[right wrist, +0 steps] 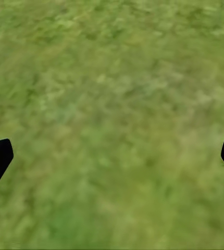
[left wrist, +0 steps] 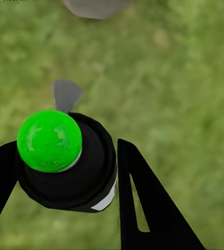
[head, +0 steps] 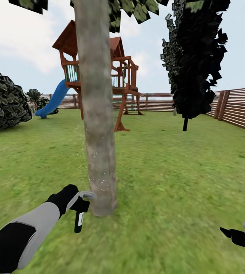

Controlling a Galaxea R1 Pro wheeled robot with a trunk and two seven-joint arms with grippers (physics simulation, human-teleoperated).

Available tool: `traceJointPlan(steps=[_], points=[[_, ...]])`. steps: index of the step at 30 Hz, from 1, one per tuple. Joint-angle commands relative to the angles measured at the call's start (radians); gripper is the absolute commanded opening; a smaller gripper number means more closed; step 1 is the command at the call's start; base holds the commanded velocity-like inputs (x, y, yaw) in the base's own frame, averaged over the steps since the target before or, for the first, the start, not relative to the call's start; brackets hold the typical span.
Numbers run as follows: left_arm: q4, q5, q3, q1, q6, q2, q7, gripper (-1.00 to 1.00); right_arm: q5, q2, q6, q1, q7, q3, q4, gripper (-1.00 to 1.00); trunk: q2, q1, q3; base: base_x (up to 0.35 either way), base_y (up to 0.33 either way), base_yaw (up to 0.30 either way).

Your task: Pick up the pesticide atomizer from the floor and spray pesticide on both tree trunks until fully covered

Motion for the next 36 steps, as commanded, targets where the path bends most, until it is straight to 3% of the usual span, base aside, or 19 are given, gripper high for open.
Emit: traceJointPlan(steps=[1, 10, 13, 17, 28, 36], points=[[0.000, 0.000, 0.000, 0.000, 0.000, -0.001, 0.000, -1.00, 0.000, 0.000, 0.000, 0.000, 0.000, 0.000, 0.000, 1.00, 0.000, 0.000, 0.000, 0.124, -0.300, 0.137], [0.000, -0.001, 0.000, 0.000, 0.012, 0.004, 0.002, -1.00, 0.000, 0.000, 0.000, 0.000, 0.000, 0.000, 0.000, 1.00, 0.000, 0.000, 0.000, 0.008, -0.200, -0.058], [-0.014, -0.001, 0.001, -0.007, 0.105, 0.022, 0.001, -1.00, 0.000, 0.000, 0.000, 0.000, 0.000, 0.000, 0.000, 1.00, 0.000, 0.000, 0.000, 0.000, -0.004, -0.025], [-0.229, -0.021, 0.001, -0.014, 0.211, 0.062, 0.002, -1.00, 0.000, 0.000, 0.000, 0.000, -0.001, 0.000, 0.001, 1.00, 0.000, 0.000, 0.000, 0.000, 0.000, -0.003], [-0.251, -0.032, 0.001, -0.175, 0.222, 0.053, 0.000, -1.00, 0.001, -0.001, 0.000, 0.000, -0.001, 0.000, 0.002, 1.00, 0.000, 0.000, 0.000, -0.074, 0.000, 0.000], [-0.216, -0.032, 0.001, -0.294, 0.226, 0.043, 0.000, -1.00, 0.001, -0.002, 0.000, 0.000, -0.001, 0.000, 0.002, 1.00, 0.000, 0.000, 0.000, -0.003, 0.000, 0.000]])
